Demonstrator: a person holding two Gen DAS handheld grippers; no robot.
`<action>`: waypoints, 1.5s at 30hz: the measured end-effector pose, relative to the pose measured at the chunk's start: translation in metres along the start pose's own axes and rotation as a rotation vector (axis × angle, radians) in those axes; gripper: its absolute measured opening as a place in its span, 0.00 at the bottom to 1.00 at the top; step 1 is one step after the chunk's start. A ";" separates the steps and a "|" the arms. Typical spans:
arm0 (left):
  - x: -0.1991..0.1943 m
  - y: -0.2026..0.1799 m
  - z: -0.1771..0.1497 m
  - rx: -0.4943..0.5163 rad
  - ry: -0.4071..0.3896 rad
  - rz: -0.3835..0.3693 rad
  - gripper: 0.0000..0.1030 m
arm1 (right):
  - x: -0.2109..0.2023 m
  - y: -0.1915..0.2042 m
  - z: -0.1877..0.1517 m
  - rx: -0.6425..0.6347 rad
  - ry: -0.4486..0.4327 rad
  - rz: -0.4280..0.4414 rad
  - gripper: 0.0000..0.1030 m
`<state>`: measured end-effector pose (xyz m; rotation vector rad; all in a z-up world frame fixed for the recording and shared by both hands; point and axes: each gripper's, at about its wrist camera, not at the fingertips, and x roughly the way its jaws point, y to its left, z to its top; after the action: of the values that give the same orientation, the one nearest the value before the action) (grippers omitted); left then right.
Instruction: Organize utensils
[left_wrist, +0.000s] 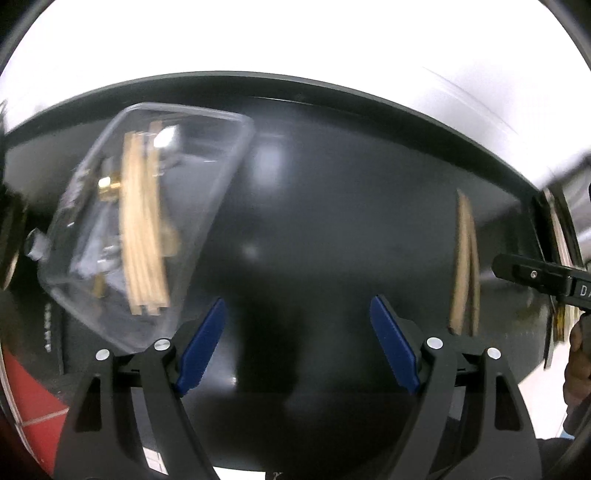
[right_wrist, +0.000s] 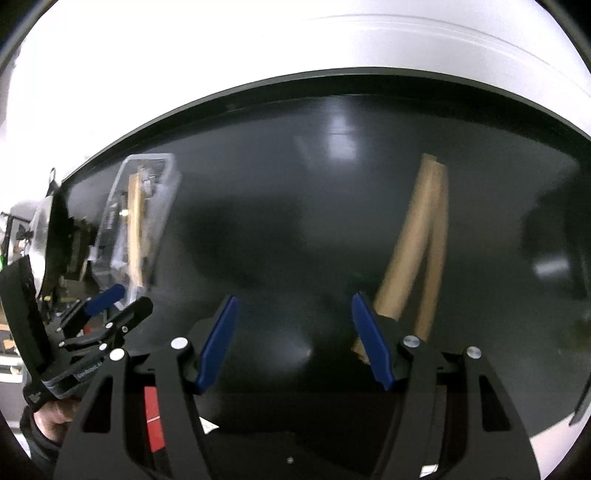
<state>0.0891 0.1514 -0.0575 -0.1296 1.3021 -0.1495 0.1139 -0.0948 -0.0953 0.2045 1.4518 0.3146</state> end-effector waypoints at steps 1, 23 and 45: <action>0.002 -0.012 -0.001 0.018 0.003 -0.010 0.76 | -0.003 -0.010 -0.005 0.009 -0.003 -0.010 0.61; 0.104 -0.155 -0.045 0.445 0.177 -0.070 0.76 | 0.027 -0.110 -0.088 0.021 0.074 -0.208 0.61; 0.138 -0.172 -0.026 0.584 0.144 -0.042 0.78 | 0.077 -0.103 -0.095 -0.106 0.122 -0.293 0.62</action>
<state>0.0931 -0.0428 -0.1643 0.3573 1.3502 -0.5754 0.0356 -0.1712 -0.2116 -0.1145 1.5573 0.1661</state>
